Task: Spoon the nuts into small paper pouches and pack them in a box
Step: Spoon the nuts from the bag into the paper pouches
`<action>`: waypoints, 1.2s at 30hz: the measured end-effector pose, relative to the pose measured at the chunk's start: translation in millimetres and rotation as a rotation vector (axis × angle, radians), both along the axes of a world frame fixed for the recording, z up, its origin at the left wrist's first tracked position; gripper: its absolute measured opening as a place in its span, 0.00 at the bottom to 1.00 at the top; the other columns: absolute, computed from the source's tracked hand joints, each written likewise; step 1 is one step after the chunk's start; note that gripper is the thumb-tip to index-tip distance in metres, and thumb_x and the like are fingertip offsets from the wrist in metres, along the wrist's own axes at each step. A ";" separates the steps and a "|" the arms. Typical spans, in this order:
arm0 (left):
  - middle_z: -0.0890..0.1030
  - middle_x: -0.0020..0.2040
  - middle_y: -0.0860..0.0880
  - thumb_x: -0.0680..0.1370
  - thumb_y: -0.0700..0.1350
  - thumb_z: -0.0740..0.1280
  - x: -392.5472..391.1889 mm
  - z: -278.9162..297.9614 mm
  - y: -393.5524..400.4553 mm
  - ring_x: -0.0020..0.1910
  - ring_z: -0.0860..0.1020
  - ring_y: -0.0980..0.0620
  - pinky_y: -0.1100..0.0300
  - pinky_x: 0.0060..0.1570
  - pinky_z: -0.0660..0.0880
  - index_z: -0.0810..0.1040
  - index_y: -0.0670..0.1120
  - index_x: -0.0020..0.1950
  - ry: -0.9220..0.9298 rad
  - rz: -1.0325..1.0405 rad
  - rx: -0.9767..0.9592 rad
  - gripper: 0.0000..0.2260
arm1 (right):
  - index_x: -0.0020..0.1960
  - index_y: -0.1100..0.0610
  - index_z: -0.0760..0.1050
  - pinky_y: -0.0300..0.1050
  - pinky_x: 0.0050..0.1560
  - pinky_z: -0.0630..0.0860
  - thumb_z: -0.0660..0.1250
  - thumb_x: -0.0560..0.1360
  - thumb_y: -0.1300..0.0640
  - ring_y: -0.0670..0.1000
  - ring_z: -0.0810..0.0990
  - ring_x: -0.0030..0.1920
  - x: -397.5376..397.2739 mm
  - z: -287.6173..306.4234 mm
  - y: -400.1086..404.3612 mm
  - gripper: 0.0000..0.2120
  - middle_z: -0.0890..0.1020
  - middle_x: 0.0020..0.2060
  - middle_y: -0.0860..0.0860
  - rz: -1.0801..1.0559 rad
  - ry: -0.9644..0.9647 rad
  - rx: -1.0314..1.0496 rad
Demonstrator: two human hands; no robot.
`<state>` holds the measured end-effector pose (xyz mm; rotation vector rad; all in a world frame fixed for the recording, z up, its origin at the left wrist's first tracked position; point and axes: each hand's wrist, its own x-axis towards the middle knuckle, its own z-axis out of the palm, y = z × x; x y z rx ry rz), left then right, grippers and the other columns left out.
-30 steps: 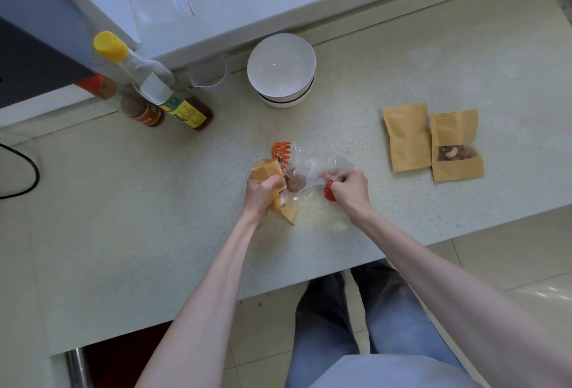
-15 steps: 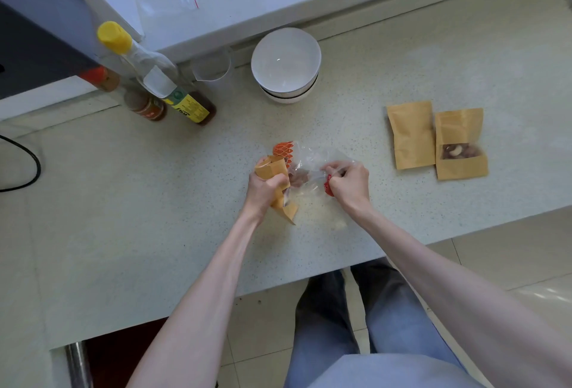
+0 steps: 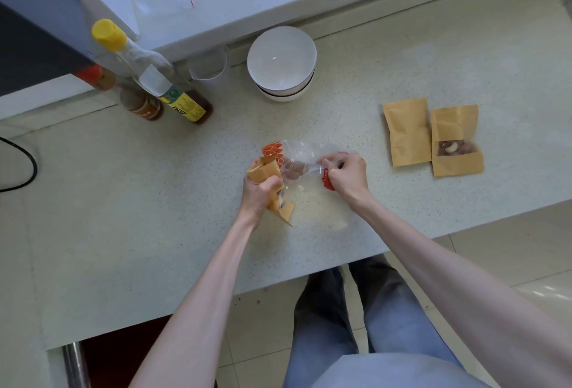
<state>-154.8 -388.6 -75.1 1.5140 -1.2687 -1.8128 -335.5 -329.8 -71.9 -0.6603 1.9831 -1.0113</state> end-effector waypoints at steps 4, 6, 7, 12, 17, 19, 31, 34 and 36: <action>0.77 0.30 0.49 0.67 0.39 0.67 0.0 1.6 -3.6 0.26 0.74 0.51 0.58 0.26 0.73 0.74 0.44 0.40 0.018 0.002 0.039 0.04 | 0.43 0.58 0.84 0.37 0.40 0.76 0.66 0.75 0.64 0.41 0.79 0.38 -3.2 -5.4 0.7 0.09 0.80 0.36 0.42 -0.067 -0.087 0.039; 0.76 0.29 0.48 0.68 0.38 0.67 0.5 1.8 -6.4 0.26 0.74 0.50 0.58 0.26 0.73 0.74 0.46 0.37 0.020 0.034 0.057 0.04 | 0.43 0.57 0.85 0.45 0.45 0.78 0.66 0.76 0.63 0.49 0.80 0.44 -3.9 -7.2 2.6 0.08 0.81 0.38 0.45 -0.105 -0.133 0.043; 0.76 0.29 0.47 0.67 0.38 0.67 2.1 1.6 -7.6 0.26 0.74 0.50 0.58 0.26 0.73 0.74 0.46 0.36 0.016 0.060 0.067 0.05 | 0.44 0.57 0.85 0.46 0.48 0.78 0.67 0.76 0.63 0.50 0.80 0.47 -4.5 -7.3 3.6 0.08 0.81 0.40 0.45 -0.121 -0.156 0.040; 0.75 0.32 0.48 0.65 0.40 0.68 13.4 0.7 -11.8 0.36 0.73 0.46 0.53 0.41 0.73 0.74 0.49 0.33 -0.057 0.179 0.068 0.05 | 0.44 0.52 0.84 0.44 0.46 0.79 0.69 0.75 0.60 0.50 0.80 0.49 -14.5 -3.0 3.7 0.06 0.81 0.50 0.49 -0.125 -0.208 -0.007; 0.77 0.32 0.55 0.63 0.44 0.69 11.3 8.4 -14.5 0.36 0.75 0.54 0.58 0.40 0.73 0.73 0.49 0.37 -0.093 0.193 0.048 0.07 | 0.46 0.55 0.84 0.38 0.40 0.77 0.68 0.75 0.61 0.47 0.80 0.40 -26.3 2.1 9.4 0.06 0.83 0.42 0.51 -0.147 -0.204 0.007; 0.77 0.31 0.56 0.63 0.44 0.69 9.9 10.7 -15.8 0.35 0.76 0.56 0.58 0.39 0.73 0.73 0.49 0.38 -0.102 0.206 0.049 0.07 | 0.49 0.60 0.83 0.38 0.40 0.78 0.68 0.75 0.61 0.45 0.80 0.37 -33.8 3.2 15.1 0.06 0.82 0.37 0.49 -0.161 -0.186 0.038; 0.79 0.34 0.49 0.70 0.40 0.69 3.8 25.6 -5.2 0.32 0.79 0.56 0.62 0.31 0.76 0.74 0.40 0.48 -0.203 0.234 -0.016 0.09 | 0.46 0.60 0.83 0.34 0.26 0.71 0.64 0.77 0.65 0.44 0.75 0.24 -94.2 21.0 62.3 0.09 0.80 0.25 0.52 -0.311 -0.199 0.032; 0.78 0.48 0.40 0.65 0.46 0.70 -1.7 32.7 -1.1 0.44 0.77 0.48 0.56 0.42 0.74 0.75 0.36 0.53 -0.289 0.249 -0.055 0.20 | 0.47 0.61 0.83 0.35 0.27 0.71 0.63 0.78 0.65 0.45 0.74 0.24 -107.9 28.0 74.6 0.09 0.79 0.27 0.54 -0.362 -0.185 0.043; 0.73 0.56 0.42 0.68 0.44 0.74 -7.7 38.3 3.4 0.49 0.75 0.49 0.61 0.42 0.71 0.72 0.40 0.57 -0.350 0.228 -0.133 0.21 | 0.49 0.63 0.82 0.35 0.27 0.70 0.63 0.78 0.65 0.46 0.73 0.25 -114.3 36.0 81.4 0.09 0.78 0.28 0.55 -0.383 -0.188 0.042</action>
